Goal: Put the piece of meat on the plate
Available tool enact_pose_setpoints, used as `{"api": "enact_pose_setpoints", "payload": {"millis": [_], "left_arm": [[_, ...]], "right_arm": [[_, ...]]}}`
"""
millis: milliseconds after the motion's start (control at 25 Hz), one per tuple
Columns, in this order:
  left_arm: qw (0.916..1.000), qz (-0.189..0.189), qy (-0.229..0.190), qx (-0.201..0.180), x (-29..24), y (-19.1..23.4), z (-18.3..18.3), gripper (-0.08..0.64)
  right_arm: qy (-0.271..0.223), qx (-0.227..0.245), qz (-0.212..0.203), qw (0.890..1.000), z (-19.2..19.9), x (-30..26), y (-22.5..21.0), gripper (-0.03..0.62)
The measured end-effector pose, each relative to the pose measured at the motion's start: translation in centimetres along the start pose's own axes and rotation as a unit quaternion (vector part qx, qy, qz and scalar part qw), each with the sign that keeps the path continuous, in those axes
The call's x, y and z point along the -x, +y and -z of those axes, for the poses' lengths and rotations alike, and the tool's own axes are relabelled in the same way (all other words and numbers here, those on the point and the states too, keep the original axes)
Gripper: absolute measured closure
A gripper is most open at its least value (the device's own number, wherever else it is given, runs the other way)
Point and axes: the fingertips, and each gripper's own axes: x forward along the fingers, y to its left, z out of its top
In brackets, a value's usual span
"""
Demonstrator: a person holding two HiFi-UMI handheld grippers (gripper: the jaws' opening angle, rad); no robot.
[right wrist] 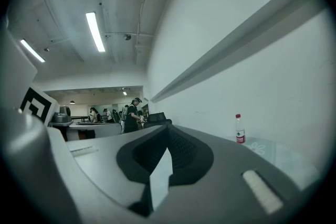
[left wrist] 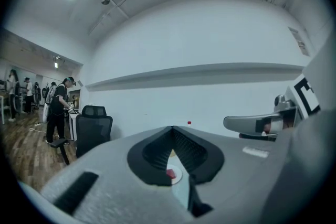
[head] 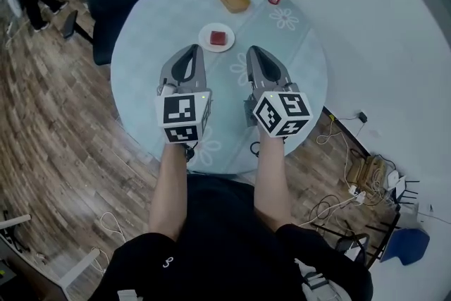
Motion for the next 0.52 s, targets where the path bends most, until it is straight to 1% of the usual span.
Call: {"api": "enact_pose_setpoints", "payload": {"millis": [120,320,520], "left_arm": [[1.0000,0.004,-0.003,0.003,0.0,-0.3,-0.2,0.566],[0.9999,0.016,-0.002,0.003,-0.6,-1.3,-0.1,0.566],[0.9998,0.019,0.001,0.010,-1.2,-1.7,0.6,0.568]], "right_arm": [[-0.004,0.001,-0.008,1.000,-0.6,-0.1,0.4,0.589],[0.005,-0.001,-0.002,1.000,0.1,0.1,-0.4,0.589],[0.014,0.003,0.000,1.000,0.6,0.1,-1.1,0.588]]}}
